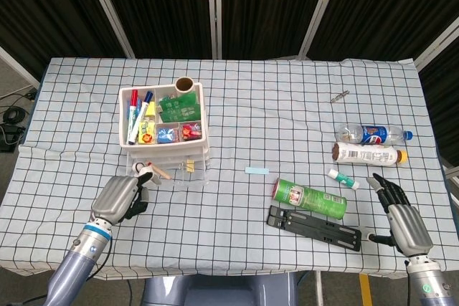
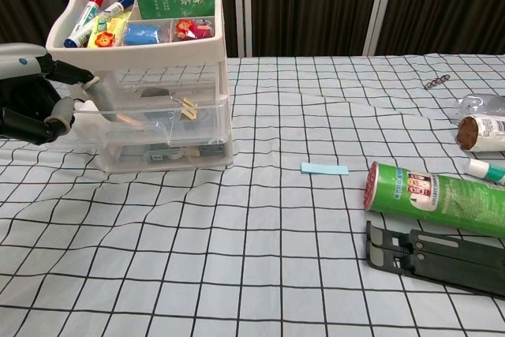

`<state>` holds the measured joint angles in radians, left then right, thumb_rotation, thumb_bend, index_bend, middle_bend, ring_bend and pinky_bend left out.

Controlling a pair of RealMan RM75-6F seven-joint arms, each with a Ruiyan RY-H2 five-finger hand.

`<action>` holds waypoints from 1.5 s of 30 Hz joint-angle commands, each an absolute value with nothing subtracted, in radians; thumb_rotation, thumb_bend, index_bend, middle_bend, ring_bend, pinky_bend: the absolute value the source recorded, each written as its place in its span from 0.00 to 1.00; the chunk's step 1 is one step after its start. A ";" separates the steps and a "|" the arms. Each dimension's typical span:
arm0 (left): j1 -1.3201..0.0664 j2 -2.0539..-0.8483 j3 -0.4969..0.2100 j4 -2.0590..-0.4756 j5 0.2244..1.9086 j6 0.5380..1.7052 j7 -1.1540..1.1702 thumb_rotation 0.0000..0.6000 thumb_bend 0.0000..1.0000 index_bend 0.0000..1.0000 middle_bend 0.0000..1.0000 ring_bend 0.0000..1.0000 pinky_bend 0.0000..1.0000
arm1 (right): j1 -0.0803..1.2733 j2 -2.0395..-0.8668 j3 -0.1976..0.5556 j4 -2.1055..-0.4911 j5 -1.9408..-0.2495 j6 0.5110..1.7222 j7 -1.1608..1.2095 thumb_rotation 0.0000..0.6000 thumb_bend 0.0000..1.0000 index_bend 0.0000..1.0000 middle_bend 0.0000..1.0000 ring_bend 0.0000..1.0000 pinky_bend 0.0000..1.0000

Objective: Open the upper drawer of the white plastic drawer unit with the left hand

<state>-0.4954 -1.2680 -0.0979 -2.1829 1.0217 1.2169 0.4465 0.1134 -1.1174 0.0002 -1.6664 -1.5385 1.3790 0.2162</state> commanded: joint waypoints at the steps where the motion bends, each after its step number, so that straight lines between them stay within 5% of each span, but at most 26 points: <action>1: -0.496 -1.267 -0.096 -2.181 1.020 1.216 0.443 1.00 0.92 0.34 0.88 0.80 0.71 | 0.113 -1.117 0.001 -1.666 -1.538 1.379 0.217 1.00 0.11 0.01 0.00 0.00 0.00; 4: -0.497 -1.265 -0.094 -2.179 1.017 1.214 0.437 1.00 0.92 0.24 0.88 0.80 0.71 | 0.113 -1.116 0.001 -1.667 -1.538 1.380 0.218 1.00 0.11 0.01 0.00 0.00 0.00; 10: -0.497 -1.250 -0.089 -2.180 1.019 1.209 0.425 1.00 0.92 0.21 0.88 0.80 0.71 | 0.114 -1.118 0.000 -1.666 -1.539 1.378 0.214 1.00 0.11 0.01 0.00 0.00 0.00; 45: -0.506 -1.147 -0.028 -2.286 1.037 1.167 0.418 1.00 0.92 0.31 0.88 0.80 0.71 | 0.111 -1.116 -0.002 -1.673 -1.546 1.386 0.212 1.00 0.11 0.01 0.00 0.00 0.00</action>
<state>-0.5056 -1.1468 -0.0286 -2.2856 1.0364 1.1675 0.4182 0.1105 -1.1155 -0.0022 -1.6725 -1.5461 1.3862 0.2123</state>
